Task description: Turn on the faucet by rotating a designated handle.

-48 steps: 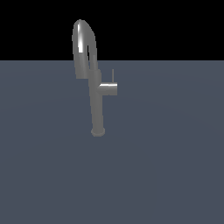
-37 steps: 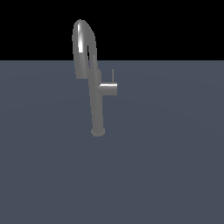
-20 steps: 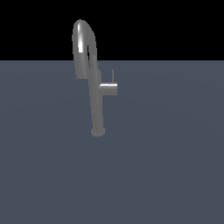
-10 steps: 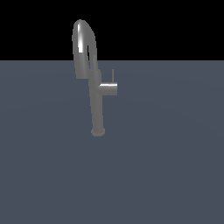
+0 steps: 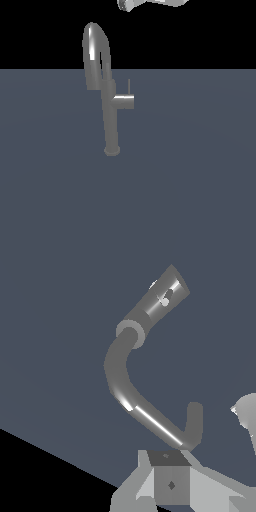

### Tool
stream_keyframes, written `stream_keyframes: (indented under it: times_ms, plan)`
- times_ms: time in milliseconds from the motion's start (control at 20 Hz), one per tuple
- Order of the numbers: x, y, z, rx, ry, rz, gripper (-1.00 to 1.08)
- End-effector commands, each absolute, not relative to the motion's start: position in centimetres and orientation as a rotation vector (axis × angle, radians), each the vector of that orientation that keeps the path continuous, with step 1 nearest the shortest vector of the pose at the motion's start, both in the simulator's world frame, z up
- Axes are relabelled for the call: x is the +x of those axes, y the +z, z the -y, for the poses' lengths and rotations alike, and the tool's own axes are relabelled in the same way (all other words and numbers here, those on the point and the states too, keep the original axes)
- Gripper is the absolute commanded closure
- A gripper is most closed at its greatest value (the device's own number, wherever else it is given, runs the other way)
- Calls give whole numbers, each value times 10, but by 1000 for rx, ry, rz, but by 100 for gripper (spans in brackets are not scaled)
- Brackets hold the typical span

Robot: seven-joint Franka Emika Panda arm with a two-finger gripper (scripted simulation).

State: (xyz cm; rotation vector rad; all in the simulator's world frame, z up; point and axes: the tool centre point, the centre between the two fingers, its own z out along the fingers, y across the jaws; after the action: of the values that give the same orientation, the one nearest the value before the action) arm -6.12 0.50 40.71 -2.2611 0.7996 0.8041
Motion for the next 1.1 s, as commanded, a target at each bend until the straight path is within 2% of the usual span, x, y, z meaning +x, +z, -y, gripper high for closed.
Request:
stream_keyframes:
  times_ms: [0, 600, 1050]
  plan:
    - [-48, 395, -2, -2171, 856, -848, 108]
    - [1, 328, 7, -1711, 1069, -1051, 108]
    - [20, 277, 7, -1395, 1178, -1155, 108]
